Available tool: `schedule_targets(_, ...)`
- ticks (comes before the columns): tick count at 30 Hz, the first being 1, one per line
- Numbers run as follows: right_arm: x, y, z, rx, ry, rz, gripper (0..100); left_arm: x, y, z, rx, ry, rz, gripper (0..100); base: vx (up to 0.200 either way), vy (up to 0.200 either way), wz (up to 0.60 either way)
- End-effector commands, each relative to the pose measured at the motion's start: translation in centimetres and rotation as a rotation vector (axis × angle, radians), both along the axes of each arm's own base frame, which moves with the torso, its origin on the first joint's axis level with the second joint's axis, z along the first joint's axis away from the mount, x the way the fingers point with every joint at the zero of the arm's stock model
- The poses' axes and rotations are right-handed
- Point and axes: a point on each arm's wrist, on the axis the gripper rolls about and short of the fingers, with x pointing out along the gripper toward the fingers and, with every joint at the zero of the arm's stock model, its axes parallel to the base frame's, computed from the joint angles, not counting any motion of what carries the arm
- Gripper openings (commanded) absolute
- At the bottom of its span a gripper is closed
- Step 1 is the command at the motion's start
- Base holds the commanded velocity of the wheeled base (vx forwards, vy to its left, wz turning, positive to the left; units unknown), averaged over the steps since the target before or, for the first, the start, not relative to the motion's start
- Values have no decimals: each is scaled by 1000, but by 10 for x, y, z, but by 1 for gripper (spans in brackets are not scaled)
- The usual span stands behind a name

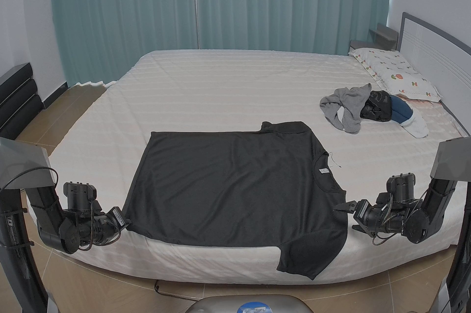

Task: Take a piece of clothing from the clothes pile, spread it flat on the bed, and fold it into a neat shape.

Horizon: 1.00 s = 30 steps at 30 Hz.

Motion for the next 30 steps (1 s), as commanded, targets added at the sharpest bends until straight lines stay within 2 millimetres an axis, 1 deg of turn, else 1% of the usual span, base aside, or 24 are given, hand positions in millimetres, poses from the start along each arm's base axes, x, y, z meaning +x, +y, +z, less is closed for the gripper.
schedule_targets(1, 7, 1, -15, 2, 28, 0, 100, 0, 0, -1, -5, 3, -3, 0, 0, 0, 0)
schedule_targets(3, 12, 2, -18, 3, 22, -2, 100, 0, 0, -2, -5, 6, -3, 0, 0, 0, 0)
schedule_targets(4, 13, 2, -17, 3, 20, 0, 0, 0, 0, -2, -5, 6, -3, 0, 0, 0, 0)
schedule_targets(14, 20, 3, -15, -3, -13, -4, 0, -1, -1, -2, -6, 9, -4, 0, 0, 0, 0)
schedule_targets(17, 30, -1, -7, -1, -67, -15, 0, 1, 0, -1, -20, 1, 10, 0, 0, 0, 0)
schedule_targets(18, 30, -1, -7, -1, -67, -15, 0, 1, 0, -1, -20, 1, 10, 0, 0, 0, 0)
schedule_targets(19, 39, -4, -1, 3, -103, -26, 0, 2, 0, -1, -23, -3, 13, 0, 0, 0, 0)
schedule_targets(21, 49, -4, 4, 4, -135, -29, 0, 2, 0, -1, -25, -2, 15, 0, 0, 0, 0)
schedule_targets(25, 63, -4, 8, 5, -167, -29, 0, 2, 0, 0, -27, -2, 15, 0, 0, 0, 0)
schedule_targets(30, 78, -3, 6, 5, -167, -26, 0, 4, -1, 1, -57, -3, 41, 0, 0, 0, 0)
